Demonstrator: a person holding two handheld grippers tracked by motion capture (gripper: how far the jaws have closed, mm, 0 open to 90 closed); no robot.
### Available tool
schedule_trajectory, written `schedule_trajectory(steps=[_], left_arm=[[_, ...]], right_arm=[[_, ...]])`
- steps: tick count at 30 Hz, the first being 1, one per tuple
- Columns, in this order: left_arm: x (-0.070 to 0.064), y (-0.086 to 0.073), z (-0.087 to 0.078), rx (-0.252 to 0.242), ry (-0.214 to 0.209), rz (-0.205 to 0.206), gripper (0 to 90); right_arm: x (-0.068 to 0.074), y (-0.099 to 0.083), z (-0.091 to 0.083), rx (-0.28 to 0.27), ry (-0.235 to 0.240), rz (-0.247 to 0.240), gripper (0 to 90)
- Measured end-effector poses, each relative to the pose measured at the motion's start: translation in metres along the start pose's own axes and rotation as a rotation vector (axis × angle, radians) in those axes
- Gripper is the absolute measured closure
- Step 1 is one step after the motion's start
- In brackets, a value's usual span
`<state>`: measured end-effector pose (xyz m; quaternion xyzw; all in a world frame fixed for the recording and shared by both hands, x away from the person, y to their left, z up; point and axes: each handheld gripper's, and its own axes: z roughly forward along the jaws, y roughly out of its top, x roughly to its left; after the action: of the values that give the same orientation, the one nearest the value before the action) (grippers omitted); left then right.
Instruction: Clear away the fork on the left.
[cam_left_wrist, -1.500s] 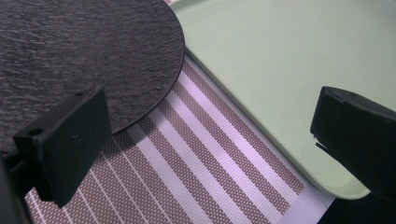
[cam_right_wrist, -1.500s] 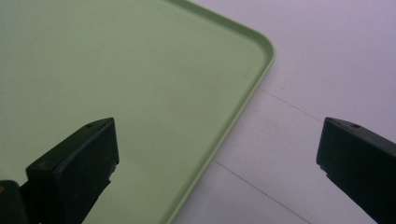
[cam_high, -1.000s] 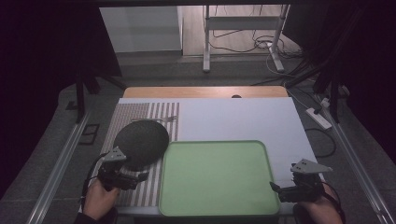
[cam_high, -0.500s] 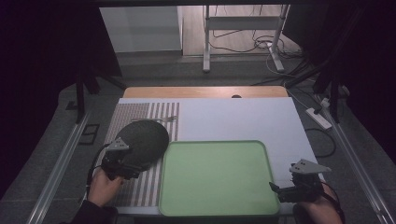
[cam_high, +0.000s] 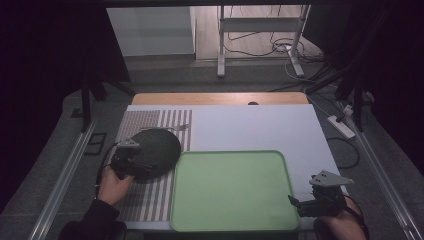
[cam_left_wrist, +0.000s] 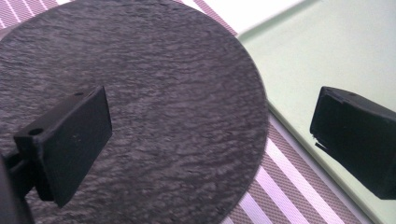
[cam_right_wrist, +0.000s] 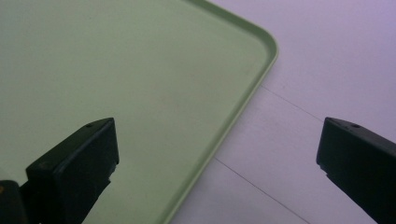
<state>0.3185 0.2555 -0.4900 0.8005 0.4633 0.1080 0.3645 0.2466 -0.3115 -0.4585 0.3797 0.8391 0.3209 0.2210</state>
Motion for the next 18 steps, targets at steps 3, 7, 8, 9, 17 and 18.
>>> schedule_trajectory(steps=[3,7,8,9,17,18], left_arm=[[0.004,0.004,0.002,-0.003,0.001,-0.012,0.0],[0.009,0.008,0.005,0.0,0.012,-0.024,0.0],[0.011,0.01,0.007,0.002,0.016,-0.026,0.0],[0.012,0.011,0.008,0.003,0.017,-0.03,0.0],[0.023,0.02,0.016,0.021,0.013,-0.021,0.0],[0.025,0.022,0.017,0.023,0.013,-0.02,0.0]], right_arm=[[0.0,0.0,0.0,0.001,0.0,0.0,0.0],[0.0,0.0,0.0,0.003,0.0,-0.001,0.0],[0.0,0.0,0.0,0.003,0.0,-0.001,0.0],[0.0,0.0,0.0,0.004,0.001,0.0,0.0],[0.0,0.0,0.001,0.006,0.004,-0.002,0.0],[0.0,0.0,0.001,0.006,0.004,-0.002,0.0]])
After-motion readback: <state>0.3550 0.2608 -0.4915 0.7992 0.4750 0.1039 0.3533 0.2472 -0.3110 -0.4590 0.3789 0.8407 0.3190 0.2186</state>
